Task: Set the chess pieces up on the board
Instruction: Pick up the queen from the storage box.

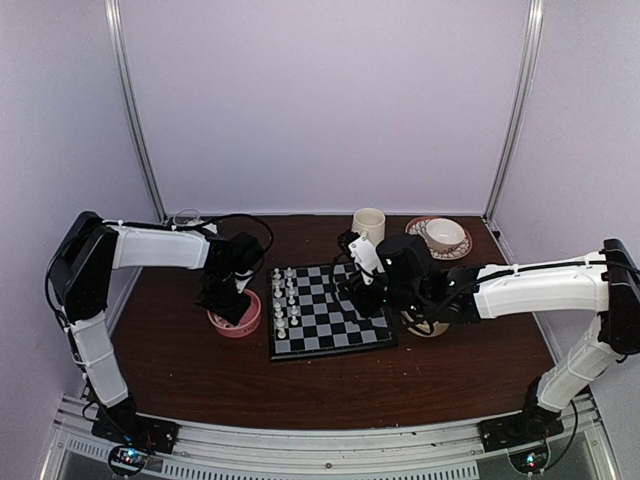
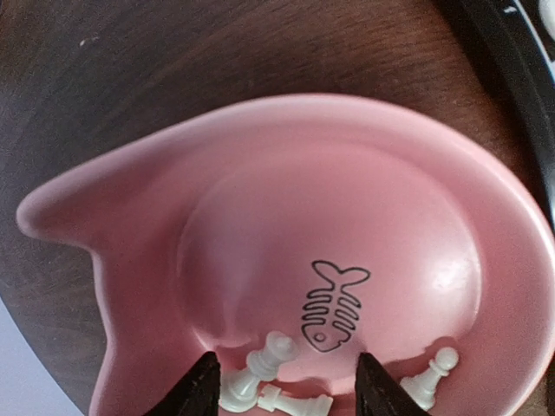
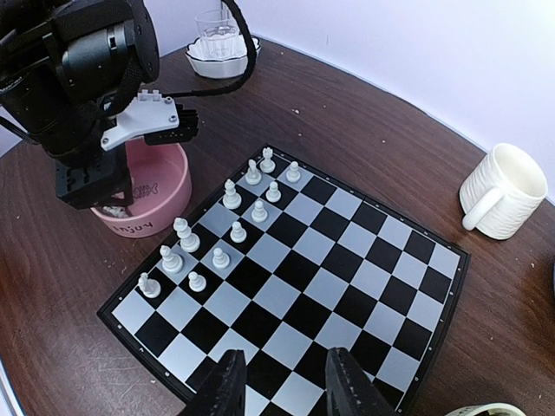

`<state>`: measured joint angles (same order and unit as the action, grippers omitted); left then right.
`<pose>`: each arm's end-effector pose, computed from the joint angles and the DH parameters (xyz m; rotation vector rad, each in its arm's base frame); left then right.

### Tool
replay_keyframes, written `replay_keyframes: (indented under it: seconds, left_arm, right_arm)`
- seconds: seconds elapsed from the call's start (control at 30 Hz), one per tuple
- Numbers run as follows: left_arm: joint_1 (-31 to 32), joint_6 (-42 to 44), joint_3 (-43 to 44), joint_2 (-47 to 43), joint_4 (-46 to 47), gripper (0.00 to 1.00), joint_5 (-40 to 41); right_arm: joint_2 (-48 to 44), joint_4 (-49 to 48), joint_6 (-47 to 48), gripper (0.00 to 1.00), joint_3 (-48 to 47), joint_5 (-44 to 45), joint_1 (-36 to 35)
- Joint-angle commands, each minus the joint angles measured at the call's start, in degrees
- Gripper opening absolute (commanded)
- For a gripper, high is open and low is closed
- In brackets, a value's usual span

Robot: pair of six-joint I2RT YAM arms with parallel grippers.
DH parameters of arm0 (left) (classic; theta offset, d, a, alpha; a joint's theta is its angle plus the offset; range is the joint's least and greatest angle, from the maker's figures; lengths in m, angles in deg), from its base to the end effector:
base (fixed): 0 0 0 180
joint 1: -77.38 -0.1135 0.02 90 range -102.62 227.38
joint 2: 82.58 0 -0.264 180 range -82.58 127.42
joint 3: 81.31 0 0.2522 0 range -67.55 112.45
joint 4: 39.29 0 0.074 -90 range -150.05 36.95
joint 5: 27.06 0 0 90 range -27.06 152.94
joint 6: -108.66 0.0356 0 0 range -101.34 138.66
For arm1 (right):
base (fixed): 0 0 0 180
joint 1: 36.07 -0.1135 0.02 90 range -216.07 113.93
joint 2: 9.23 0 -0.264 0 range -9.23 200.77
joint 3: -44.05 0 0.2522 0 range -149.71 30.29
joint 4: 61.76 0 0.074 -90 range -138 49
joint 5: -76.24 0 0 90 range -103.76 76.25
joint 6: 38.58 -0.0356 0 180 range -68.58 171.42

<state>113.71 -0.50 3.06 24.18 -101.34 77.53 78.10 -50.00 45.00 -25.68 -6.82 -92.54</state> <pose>0.2791 -0.1941 0.1623 0.4188 2.8959 0.2654 0.1933 0.2839 0.2473 -0.8301 1.9561 0.5380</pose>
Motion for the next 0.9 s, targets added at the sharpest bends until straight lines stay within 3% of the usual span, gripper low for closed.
replay_keyframes:
  seconds: [0.0,0.23,0.37,0.6,0.87]
  left_arm:
    - [0.84,0.74,1.49,1.69,-1.33,0.50,-0.92]
    - [0.80,-0.06,1.46,3.14,-0.10,0.43,6.01]
    - [0.38,0.00,2.30,5.42,-0.69,0.40,5.95]
    - [-0.37,-0.44,1.59,4.28,0.16,0.21,5.52]
    - [-0.57,0.57,1.62,4.32,2.52,0.16,3.73]
  right_arm:
    - [-1.37,-0.55,-0.51,0.34,0.68,0.44,0.39]
    - [-1.24,-0.68,-0.60,0.34,0.68,0.14,0.48]
    - [-1.45,-0.68,-0.69,0.34,0.73,-0.10,0.48]
    - [-1.99,-0.64,-0.86,0.34,0.94,-0.60,0.48]
    - [-1.16,-0.99,-1.04,0.34,0.77,-0.79,0.57]
